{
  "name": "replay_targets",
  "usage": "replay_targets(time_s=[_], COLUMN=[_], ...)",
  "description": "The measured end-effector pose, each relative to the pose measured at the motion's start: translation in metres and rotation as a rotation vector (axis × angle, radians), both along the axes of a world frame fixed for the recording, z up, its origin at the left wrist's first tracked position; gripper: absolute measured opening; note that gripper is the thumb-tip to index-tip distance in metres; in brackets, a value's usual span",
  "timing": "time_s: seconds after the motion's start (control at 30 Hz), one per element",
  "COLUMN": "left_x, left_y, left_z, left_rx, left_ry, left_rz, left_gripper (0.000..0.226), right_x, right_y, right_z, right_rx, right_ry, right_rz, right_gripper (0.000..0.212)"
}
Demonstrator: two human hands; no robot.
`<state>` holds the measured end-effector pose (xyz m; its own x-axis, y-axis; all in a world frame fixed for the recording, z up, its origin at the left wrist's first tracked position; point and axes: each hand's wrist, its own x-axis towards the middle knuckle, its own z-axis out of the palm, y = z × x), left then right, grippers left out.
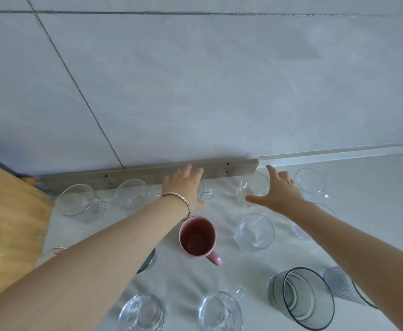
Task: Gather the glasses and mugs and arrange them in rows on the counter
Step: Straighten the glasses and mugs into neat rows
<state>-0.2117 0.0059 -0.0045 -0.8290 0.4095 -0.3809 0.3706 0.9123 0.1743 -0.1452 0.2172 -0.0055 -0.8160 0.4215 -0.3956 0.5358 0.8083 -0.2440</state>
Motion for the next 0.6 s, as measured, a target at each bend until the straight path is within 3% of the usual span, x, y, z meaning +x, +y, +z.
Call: replay_targets(time_s=[0.1,0.27,0.6], left_x=[-0.002,-0.003,-0.003], left_y=[0.008,0.006,0.008], left_z=[-0.006,-0.014,-0.015], left_rx=[0.007,0.069,0.061], left_ry=[-0.048,-0.065,-0.096], left_rz=[0.077,0.099,0.129], left_gripper=[0.080,0.074,0.077], right_x=[-0.005,-0.016,-0.016], right_y=[0.003,-0.011,-0.020], right_z=[-0.009,-0.018,-0.024], right_rx=[-0.151,-0.215,-0.173], right_ry=[0.014,0.106,0.114], right_rz=[0.024,0.094,0.180], right_gripper=[0.100,0.091,0.093])
